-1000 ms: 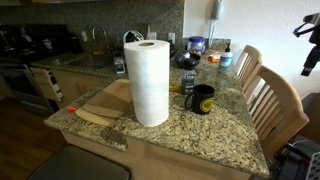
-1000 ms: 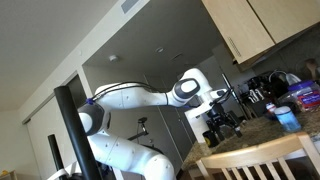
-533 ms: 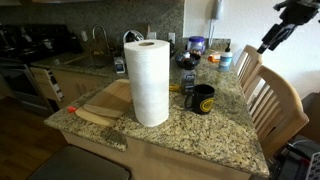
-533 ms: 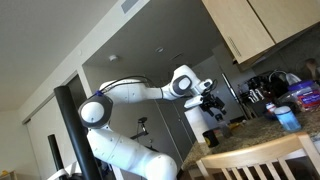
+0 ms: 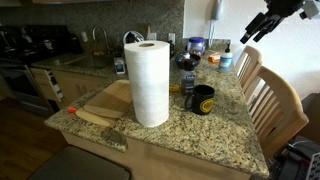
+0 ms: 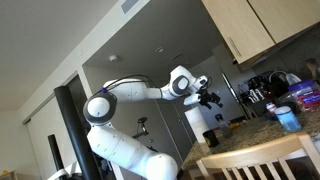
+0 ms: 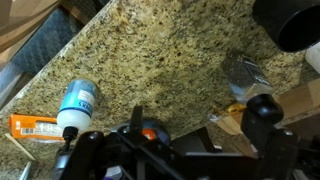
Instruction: Move the black pepper container backward and to the right
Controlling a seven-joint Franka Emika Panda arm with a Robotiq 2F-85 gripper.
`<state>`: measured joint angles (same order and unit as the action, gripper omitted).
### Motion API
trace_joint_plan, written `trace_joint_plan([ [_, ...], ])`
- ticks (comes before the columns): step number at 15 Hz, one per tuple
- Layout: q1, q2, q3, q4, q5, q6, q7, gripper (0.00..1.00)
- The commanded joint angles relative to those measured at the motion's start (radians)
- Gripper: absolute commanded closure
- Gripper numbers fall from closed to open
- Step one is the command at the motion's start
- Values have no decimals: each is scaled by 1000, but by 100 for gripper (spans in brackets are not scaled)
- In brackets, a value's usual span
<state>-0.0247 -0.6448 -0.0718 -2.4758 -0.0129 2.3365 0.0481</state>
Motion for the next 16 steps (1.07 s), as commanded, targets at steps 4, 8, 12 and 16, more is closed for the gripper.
trace_joint_plan([
  [4, -12, 148, 132, 21, -34, 81, 101, 0],
  [8, -14, 247, 304, 44, -140, 193, 272, 0],
  [12, 19, 237, 294, 29, -131, 179, 279, 0],
  [16, -18, 195, 288, 1, -162, 266, 324, 0],
])
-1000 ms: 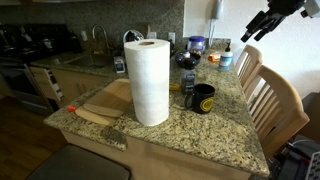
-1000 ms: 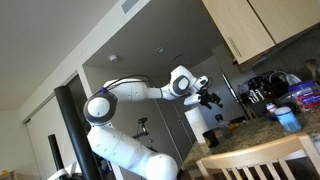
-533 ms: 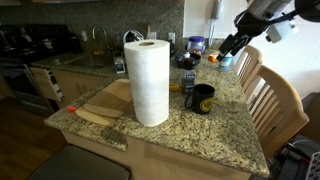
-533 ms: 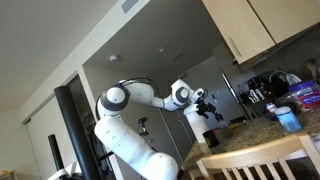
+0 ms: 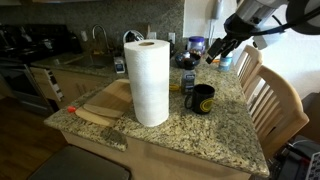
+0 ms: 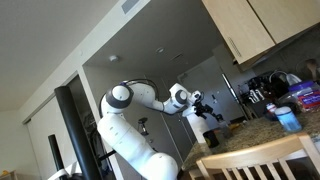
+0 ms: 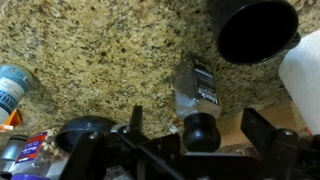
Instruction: Move the black pepper container backward and to the right
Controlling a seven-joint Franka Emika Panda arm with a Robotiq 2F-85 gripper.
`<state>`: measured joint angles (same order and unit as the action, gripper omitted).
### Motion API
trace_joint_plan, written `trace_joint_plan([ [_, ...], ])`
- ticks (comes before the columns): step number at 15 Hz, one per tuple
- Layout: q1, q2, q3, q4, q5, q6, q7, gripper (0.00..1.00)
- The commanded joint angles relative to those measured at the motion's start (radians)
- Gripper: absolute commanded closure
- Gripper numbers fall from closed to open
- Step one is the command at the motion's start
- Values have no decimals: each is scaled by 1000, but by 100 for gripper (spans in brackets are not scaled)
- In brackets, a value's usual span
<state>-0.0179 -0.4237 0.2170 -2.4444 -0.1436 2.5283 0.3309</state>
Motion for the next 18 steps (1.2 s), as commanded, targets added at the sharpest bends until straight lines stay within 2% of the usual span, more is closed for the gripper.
trace_joint_plan([
  [1, -48, -3, 15, -25, -59, 119, 74, 0],
  [3, -88, 59, 48, -28, -120, 187, 136, 0],
  [5, -78, 116, 47, -28, -129, 172, 134, 0],
  [6, -54, 56, 25, -20, -101, 126, 112, 0],
  [9, -49, 117, 24, -23, -107, 149, 118, 0],
  [11, -26, 99, -7, -15, -53, 123, 73, 0],
  [12, -32, 116, 4, -7, -65, 168, 92, 0],
  [16, -138, 183, 151, 53, -344, 243, 350, 0],
  [18, -165, 210, 199, 89, -460, 209, 464, 0],
])
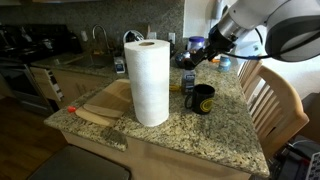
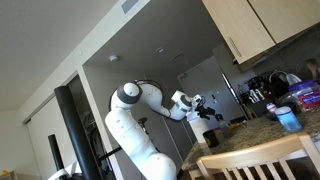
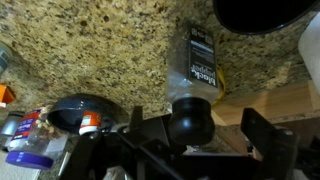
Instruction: Move the black pepper container backward and to the right
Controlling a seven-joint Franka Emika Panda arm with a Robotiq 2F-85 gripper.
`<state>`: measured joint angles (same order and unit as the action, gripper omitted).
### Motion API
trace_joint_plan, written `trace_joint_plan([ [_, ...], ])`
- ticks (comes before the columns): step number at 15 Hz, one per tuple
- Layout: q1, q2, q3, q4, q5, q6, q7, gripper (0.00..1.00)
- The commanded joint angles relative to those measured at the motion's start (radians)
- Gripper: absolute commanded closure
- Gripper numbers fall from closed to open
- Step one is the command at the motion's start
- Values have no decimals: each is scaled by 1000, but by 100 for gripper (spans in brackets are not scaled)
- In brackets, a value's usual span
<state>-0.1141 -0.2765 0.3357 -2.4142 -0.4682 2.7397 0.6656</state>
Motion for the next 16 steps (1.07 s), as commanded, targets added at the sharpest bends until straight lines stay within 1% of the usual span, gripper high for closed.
trace_joint_plan([
  [1, -15, 13, 28, 12, -56, 0, 58, 0],
  [2, -28, 27, 49, 23, -94, 0, 103, 0],
  [4, -39, 43, 62, 37, -110, 0, 119, 0],
  [6, -27, -20, 57, 0, -98, -15, 110, 0],
  [7, -28, -28, 57, 2, -101, -12, 116, 0],
  [9, -39, 24, 60, 65, -106, -31, 112, 0],
  [11, -78, 106, 84, 148, -156, -71, 154, 0],
  [13, -91, 242, 101, 263, -197, -129, 162, 0],
  [14, -88, 296, 106, 313, -215, -187, 170, 0],
  [15, -64, 151, 74, 183, -165, -113, 144, 0],
  [16, 30, 209, -18, 229, -188, -146, 154, 0],
])
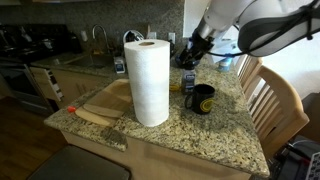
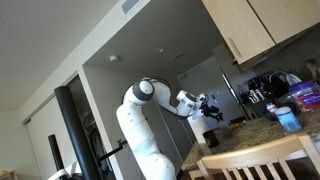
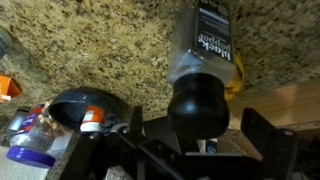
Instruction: Move the black pepper container backward and to the right
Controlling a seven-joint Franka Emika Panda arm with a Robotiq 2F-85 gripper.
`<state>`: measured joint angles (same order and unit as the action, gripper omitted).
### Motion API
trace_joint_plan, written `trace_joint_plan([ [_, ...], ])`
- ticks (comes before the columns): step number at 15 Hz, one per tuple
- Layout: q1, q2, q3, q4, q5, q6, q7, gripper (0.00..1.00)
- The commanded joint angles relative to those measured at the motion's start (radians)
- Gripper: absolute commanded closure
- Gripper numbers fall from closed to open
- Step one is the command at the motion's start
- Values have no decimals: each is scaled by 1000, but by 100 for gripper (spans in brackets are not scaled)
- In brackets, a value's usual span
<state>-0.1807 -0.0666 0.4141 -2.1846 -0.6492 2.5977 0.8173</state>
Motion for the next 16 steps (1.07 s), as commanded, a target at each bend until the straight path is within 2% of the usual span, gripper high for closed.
trace_joint_plan([
  [1, 106, 42, -105, 32, -8, -12, 1, 0],
  [4, 115, 88, -115, 70, -3, -13, -5, 0],
  [12, 113, 77, -115, 61, -7, -14, 4, 0],
  [13, 119, 50, -133, 25, 8, -10, -6, 25],
  [14, 146, 44, -162, 18, 8, -30, -5, 26],
  [16, 181, 35, -207, 1, 2, -39, -1, 39],
])
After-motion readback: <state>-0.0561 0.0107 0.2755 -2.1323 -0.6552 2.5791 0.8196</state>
